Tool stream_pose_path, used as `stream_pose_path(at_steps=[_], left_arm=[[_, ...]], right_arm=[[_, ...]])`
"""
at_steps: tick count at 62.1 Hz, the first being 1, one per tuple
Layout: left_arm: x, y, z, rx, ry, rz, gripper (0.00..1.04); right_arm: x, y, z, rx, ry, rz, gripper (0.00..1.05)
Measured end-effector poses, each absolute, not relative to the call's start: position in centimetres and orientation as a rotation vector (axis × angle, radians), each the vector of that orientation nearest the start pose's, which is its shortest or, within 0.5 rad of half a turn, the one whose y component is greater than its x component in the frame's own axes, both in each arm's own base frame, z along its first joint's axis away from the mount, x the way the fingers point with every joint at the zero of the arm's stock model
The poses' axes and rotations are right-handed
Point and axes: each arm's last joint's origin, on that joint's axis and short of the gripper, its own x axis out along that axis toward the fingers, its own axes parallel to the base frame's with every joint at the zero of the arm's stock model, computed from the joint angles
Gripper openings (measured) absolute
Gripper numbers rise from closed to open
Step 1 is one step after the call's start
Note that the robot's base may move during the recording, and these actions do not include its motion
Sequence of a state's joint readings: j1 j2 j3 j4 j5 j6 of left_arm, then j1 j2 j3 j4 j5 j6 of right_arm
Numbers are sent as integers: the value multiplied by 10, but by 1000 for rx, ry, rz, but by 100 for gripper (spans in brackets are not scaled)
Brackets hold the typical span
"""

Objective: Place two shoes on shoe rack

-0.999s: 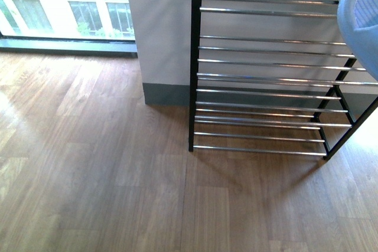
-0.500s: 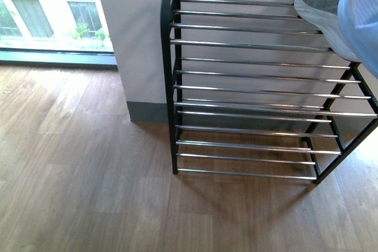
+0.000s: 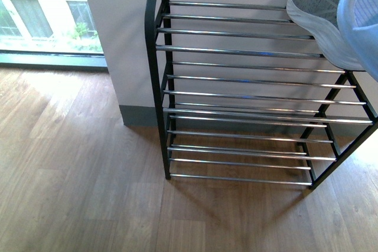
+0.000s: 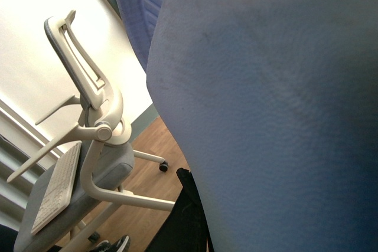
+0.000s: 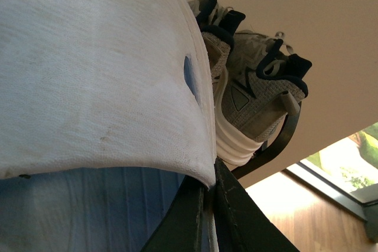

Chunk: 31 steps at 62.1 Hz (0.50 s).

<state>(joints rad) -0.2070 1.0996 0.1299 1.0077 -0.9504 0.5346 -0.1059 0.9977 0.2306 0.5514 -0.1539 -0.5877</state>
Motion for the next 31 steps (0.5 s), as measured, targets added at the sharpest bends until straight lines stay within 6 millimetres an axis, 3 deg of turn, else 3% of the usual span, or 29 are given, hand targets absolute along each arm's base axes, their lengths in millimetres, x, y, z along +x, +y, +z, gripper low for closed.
stream_pose_path(at_steps=[31], left_arm=[[174, -13, 174, 488, 166, 733, 2]], right_arm=[[188, -16, 178, -558, 192, 109, 1]])
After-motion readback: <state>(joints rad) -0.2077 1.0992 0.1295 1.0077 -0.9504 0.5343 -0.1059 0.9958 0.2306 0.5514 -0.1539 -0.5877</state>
